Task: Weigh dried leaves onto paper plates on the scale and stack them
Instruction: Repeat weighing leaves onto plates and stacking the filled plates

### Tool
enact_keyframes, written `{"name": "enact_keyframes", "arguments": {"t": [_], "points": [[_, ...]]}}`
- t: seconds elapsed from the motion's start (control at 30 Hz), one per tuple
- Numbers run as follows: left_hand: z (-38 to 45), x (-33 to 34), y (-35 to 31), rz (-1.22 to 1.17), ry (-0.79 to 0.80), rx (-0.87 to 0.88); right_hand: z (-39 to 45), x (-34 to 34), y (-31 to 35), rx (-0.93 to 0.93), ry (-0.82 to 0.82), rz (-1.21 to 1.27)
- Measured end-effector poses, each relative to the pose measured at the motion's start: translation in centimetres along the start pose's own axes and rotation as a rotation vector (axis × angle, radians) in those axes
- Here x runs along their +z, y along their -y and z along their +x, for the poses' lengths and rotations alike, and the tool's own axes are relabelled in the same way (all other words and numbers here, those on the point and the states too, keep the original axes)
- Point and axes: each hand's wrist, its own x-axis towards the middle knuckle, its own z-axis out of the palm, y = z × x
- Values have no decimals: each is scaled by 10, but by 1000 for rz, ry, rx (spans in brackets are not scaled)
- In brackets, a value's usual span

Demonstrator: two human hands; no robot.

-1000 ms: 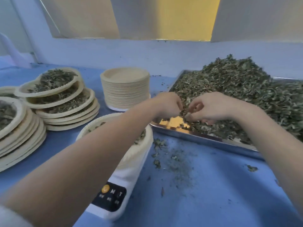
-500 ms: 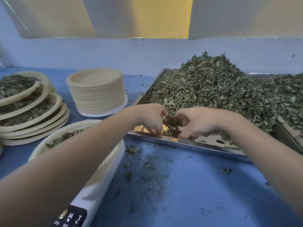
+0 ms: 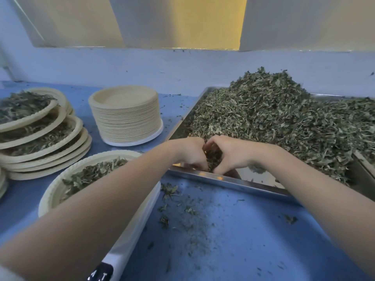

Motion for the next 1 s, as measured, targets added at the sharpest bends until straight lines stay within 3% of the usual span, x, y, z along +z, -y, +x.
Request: {"name": "enact_keyframes", "arguments": {"t": [0.13,0.33,0.53,0.77,1.0], "points": [[1,-3,8,-32,-6,29,-7,1,-5,-43,23,70],[2,-3,7,-11,-38,30,-4,-4,-11,52,27,-143],[2,3,0,-13,-20,49,3,4,-5,-14,-37,-216],[-8,-1,-5,-90,-49,89,-1,6,3,-4,-213,34],[-57,-52,-1,-199,-163,157,-10,-25,51,-89,-353,179]]}}
